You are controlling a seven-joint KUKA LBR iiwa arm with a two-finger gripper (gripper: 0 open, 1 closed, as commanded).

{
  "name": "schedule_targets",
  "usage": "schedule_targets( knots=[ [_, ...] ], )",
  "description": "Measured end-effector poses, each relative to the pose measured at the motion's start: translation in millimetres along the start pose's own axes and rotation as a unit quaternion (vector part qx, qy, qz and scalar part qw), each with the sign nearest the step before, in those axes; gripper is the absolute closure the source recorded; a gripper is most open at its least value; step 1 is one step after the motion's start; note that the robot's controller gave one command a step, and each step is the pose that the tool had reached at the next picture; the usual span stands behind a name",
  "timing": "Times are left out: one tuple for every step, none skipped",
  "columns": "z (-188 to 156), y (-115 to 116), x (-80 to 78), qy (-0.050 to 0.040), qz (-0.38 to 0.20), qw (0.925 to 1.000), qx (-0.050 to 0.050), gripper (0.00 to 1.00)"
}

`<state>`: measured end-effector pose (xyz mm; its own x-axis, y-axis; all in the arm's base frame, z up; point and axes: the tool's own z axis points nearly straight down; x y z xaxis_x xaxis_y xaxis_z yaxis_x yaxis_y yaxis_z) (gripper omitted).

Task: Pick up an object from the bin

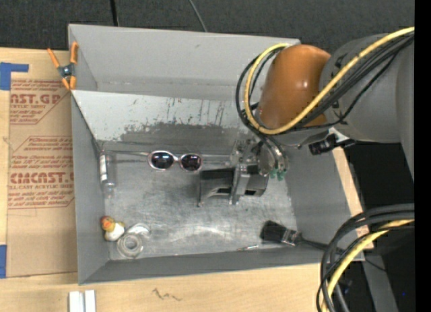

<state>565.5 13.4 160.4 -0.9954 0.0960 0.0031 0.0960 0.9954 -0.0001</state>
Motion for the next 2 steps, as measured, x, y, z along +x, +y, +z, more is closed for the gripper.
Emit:
schedule_targets(
  knots=[
    [0,0,0.0,0.0,0.0,1.0,0.0,1.0],
    [-98,-5,-0.7,-0.0003,0.01,0.9999,0.0,1.0]
  ],
)
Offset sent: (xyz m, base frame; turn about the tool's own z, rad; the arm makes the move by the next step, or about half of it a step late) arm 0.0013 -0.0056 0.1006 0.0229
